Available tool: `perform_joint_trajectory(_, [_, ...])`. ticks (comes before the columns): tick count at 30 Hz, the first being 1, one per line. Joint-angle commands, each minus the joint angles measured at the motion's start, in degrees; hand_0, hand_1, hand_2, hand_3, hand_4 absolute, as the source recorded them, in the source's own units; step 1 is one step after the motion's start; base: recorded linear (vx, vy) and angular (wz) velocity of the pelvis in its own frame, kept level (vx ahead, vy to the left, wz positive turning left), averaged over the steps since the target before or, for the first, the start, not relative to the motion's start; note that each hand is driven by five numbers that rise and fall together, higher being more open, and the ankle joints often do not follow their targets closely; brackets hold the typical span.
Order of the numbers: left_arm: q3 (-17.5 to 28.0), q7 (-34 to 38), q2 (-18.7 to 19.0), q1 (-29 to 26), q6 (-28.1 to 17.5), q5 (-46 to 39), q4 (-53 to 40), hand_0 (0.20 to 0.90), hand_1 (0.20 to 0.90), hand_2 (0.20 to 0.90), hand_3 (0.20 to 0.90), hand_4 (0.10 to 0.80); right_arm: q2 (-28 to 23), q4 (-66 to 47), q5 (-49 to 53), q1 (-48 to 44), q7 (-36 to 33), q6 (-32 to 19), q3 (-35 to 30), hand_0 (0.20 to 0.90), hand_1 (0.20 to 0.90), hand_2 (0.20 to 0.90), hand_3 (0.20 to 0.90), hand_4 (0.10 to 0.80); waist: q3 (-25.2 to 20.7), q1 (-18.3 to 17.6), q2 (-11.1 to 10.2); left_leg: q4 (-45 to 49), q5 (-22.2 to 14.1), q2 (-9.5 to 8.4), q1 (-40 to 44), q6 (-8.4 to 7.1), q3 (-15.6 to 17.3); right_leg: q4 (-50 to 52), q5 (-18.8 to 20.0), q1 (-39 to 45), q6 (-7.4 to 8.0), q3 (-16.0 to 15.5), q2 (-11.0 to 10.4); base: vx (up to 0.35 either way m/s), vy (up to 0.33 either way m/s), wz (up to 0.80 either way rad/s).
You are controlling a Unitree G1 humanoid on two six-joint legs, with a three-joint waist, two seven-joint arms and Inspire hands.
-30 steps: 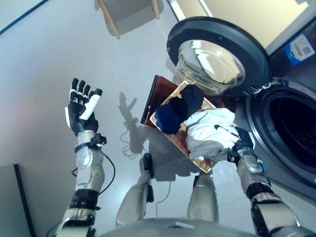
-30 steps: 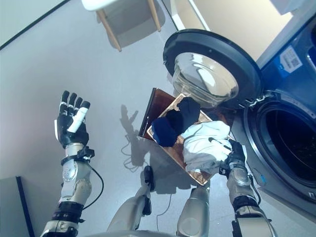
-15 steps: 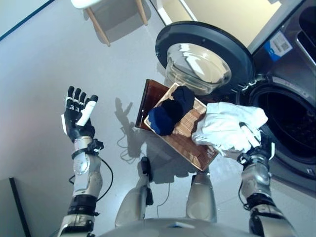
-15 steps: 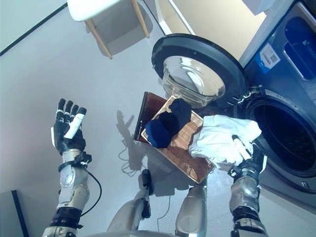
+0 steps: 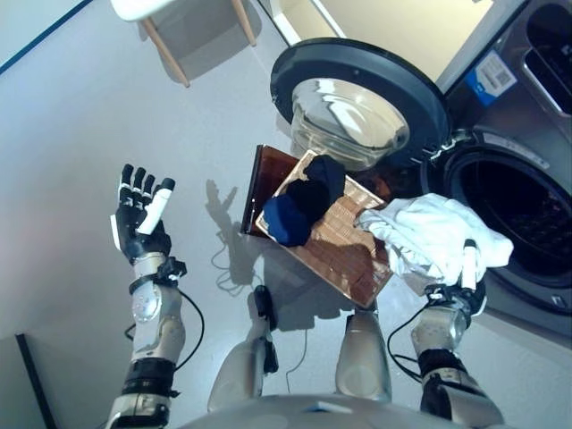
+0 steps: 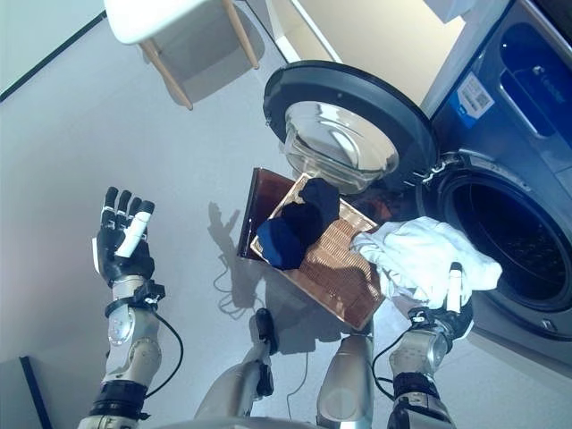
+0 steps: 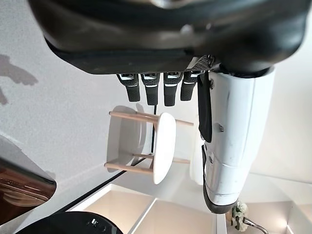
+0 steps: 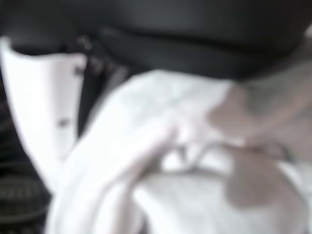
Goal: Pick up the clothes and place them into the washing machine
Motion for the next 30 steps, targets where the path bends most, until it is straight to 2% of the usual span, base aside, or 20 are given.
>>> perform_joint_trajectory(1, [3.22, 0.0, 2.43, -1.89, -6.28, 0.13, -5.13, 0.9, 0.9, 0.9, 0.9, 0.8, -8.8, -1.13, 0.74, -4.82, -0.22, -8.24, -3.62, 0.2, 0.2, 0.2, 0.2, 0.3, -3.18, 1.9, 0.99, -0.4, -3.26, 2.07, 1.37, -6.93, -1.63, 7.24, -3.52, -3.78, 1.93, 1.6, -1.97, 0.0, 0.0, 0.0])
perform_joint_trajectory(6, [2.05, -0.04, 3.03, -2.42, -6.58, 0.31, -5.92, 0.9, 0.9, 0.9, 0.9, 0.8, -13.83, -1.18, 1.74, -9.75, -2.83, -10.26, -6.64, 0.2, 0.2, 0.2, 0.2, 0.3, -2.95, 2.34, 2.31, -0.4, -3.01, 1.78, 0.31, -7.2, -1.89, 7.92, -3.82, -4.92, 1.86, 2.02, -2.36, -0.003, -0.001, 0.05])
perform_joint_trajectory(10, [1.14, -0.39, 4.15, -2.37, -6.69, 0.47, -6.8, 0.9, 0.9, 0.9, 0.9, 0.8, -21.01, 0.51, 1.42, -14.63, -5.74, -11.45, -8.78, 0.2, 0.2, 0.2, 0.2, 0.3, -3.04, 2.88, 3.66, -0.4, -3.09, 1.31, -0.73, -7.37, -1.79, 8.57, -4.09, -6.43, 1.87, 2.69, -2.73, 0.0, 0.0, 0.0])
perform_joint_trajectory(20, [-0.73, -0.21, 5.09, -3.32, -7.2, -0.32, -9.4, 0.9, 0.9, 0.9, 0.9, 0.8, -36.96, 8.66, -1.04, -23.04, -12.88, -9.68, -8.54, 0.2, 0.2, 0.2, 0.2, 0.3, -2.51, 3.76, 6.27, -0.4, -2.68, 0.87, -4.02, -8.18, -1.91, 11.4, -5.03, -11.86, 1.41, 4.62, -3.41, -0.004, -0.009, 0.04])
perform_joint_trajectory(28, [0.58, 1.37, 5.47, -3.64, -7.8, 0.12, -12.01, 0.9, 0.9, 0.9, 0.9, 0.8, -45.19, 7.31, -3.9, -23.16, -17.54, -10.49, -10.54, 0.2, 0.2, 0.2, 0.2, 0.3, -2.05, 2.92, 7.16, -0.4, -2.89, -0.07, -6.02, -8.25, -2.04, 13.99, -5.8, -15.7, 0.9, 6.33, -3.61, 0.004, 0.003, 0.03])
perform_joint_trajectory(30, [0.91, 1.84, 5.32, -3.77, -7.78, 0.31, -12.22, 0.9, 0.9, 0.9, 0.9, 0.8, -45.68, 6.7, -4.29, -22.53, -18.16, -10.69, -11.29, 0.2, 0.2, 0.2, 0.2, 0.3, -1.97, 2.67, 7.22, -0.4, -2.86, -0.28, -6.26, -8.26, -2.05, 14.59, -5.99, -16.23, 0.87, 6.62, -3.67, 0.0, 0.001, 0.06])
